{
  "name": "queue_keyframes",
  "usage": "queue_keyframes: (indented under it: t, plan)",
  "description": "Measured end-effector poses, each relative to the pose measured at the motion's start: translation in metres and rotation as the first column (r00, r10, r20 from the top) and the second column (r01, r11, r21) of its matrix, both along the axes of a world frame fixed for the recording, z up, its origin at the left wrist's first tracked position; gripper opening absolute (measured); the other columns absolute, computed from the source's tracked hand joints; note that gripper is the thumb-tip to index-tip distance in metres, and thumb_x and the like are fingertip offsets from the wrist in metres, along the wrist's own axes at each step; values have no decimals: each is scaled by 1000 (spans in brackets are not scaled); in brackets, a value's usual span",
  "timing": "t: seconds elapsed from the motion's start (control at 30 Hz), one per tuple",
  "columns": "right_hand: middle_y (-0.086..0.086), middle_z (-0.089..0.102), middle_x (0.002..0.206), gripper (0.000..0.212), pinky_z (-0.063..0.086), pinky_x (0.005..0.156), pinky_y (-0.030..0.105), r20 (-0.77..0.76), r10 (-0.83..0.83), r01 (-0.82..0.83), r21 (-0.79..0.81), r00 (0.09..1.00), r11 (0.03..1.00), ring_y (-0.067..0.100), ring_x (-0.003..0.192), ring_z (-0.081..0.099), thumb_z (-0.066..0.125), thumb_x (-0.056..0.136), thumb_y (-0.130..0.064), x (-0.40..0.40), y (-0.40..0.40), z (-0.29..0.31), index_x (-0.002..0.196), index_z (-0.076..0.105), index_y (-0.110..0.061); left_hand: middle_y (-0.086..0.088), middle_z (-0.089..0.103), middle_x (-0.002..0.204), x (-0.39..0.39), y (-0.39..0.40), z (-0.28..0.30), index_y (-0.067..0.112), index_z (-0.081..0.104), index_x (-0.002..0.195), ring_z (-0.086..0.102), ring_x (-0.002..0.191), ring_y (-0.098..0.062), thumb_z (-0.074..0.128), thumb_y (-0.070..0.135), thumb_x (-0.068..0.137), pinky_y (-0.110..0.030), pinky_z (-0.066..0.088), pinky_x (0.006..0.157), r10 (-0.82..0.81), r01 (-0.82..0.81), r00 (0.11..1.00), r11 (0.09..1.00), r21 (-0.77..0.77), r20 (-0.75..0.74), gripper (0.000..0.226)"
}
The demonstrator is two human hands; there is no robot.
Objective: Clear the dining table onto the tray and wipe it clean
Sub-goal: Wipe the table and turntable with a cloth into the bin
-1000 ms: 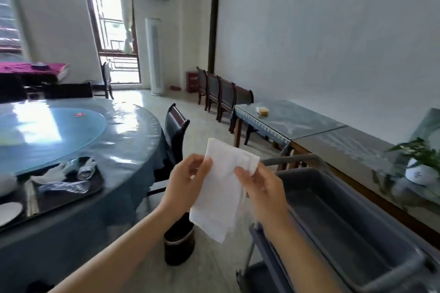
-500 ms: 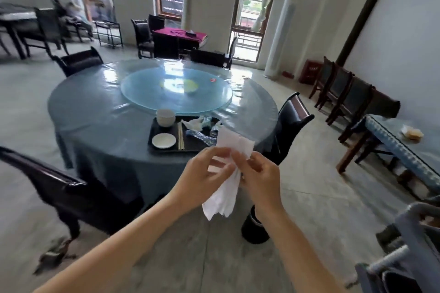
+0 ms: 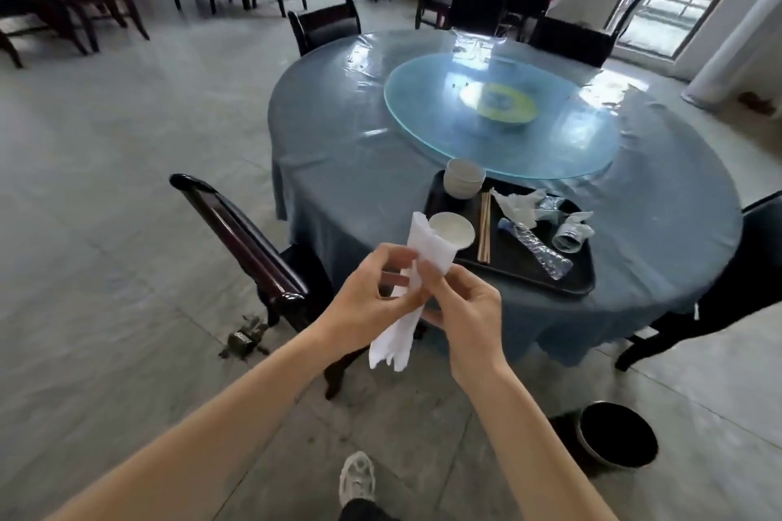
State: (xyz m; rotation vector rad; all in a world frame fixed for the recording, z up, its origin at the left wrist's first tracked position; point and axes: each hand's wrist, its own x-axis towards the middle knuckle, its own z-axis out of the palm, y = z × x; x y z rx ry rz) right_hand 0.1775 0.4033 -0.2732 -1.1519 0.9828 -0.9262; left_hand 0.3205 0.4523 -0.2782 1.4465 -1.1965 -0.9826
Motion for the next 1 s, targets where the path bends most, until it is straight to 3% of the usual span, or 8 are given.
queue_keyframes:
  t: [0.2,0.5,0.7,1.0]
  plan:
    - [16,78,96,22,60,91,57,-20,137,-136,57,990,989,35,92,76,75,92,-30,92,-52,-9,97,80,-9,11,71,117,87,-36,-9,23,63,121,69,110,-10,80,38,84,-34,57,95,147,-143,984,989,45,-103,43]
    - [19,78,98,25,64,84,49,-68,306,-299,96,950,949,39,92,76,71,96,-28,234,-88,-19,101,79,-4,-7,76,108,224,-50,-22,12,67,119,75,98,-25,74,17,92,-39,62,82,289,-270,907,957,104,-306,28]
    - [20,78,96,21,64,81,49,-93,286,-278,90,954,956,39,89,76,71,97,-21,363,-100,-24,100,78,-2,-5,76,107,355,-65,-39,15,70,116,74,101,-25,73,23,92,-51,58,94,289,-266,894,957,114,-342,26]
    - [23,76,101,22,63,82,55,-100,196,-191,59,976,980,41,91,76,68,99,-20,546,-106,-14,103,76,0,-15,75,108,552,-85,-34,10,70,117,74,101,-33,71,19,92,-56,57,92,179,-149,893,983,104,-413,27]
